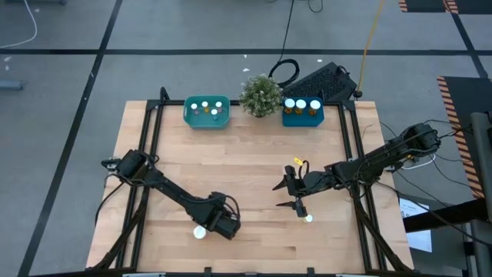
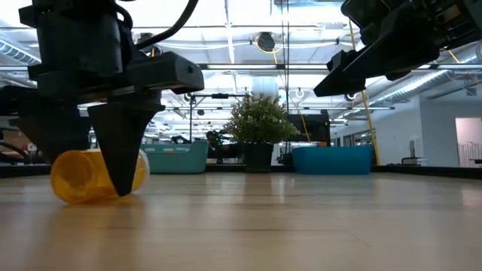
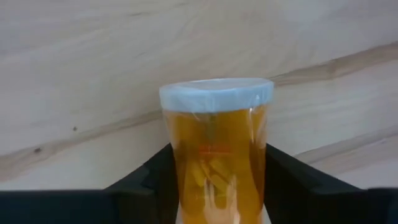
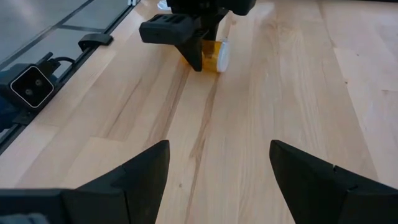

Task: Pick and place medicine bottles into bin by pill shape (circle, oval)
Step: Put the big orange pill bottle into the blue bin

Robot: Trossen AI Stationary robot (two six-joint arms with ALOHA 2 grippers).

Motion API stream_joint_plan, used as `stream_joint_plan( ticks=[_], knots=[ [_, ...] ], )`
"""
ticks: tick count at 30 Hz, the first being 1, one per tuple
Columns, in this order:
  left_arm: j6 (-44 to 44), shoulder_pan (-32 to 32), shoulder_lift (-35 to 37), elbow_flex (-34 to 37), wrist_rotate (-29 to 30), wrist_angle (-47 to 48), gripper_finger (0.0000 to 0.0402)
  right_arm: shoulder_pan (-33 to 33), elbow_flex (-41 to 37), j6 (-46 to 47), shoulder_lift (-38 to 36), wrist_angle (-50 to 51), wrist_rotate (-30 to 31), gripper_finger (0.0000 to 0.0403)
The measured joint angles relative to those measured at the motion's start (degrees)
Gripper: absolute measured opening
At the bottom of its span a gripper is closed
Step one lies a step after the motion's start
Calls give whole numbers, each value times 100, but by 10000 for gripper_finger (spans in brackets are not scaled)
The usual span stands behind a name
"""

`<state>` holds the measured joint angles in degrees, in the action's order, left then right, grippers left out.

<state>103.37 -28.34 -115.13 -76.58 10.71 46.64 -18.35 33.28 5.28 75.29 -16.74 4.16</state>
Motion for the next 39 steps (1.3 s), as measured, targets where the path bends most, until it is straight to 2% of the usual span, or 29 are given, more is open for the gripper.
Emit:
stream_joint_plan(
  ticks=[4,11,15,17,21,24,29,39],
  knots=[
    [-423,4,22,-19,168,-32,178,0,0,0,0,-6,0,270],
    [-1980,69,401,-354,1250,-110,184,30,0,-323,0,-183,7,270],
    [-4014,116,566,-622,2168,-531,183,160,2,-249,0,-755,-18,270],
    [-5154,136,615,-736,2501,-897,187,239,77,-234,-2,-859,-260,270],
    [-7102,292,610,-740,2598,-1684,193,293,699,-134,-2,-39,-296,270],
    [-8073,457,607,-740,2603,-2016,193,295,1244,-140,-2,886,-287,270],
    [-8561,626,595,-736,2530,-2039,188,295,1766,-138,-2,1899,-288,270],
    [-9233,721,590,-734,2374,-2386,190,380,1777,-361,-2,1830,-156,270]
  ],
)
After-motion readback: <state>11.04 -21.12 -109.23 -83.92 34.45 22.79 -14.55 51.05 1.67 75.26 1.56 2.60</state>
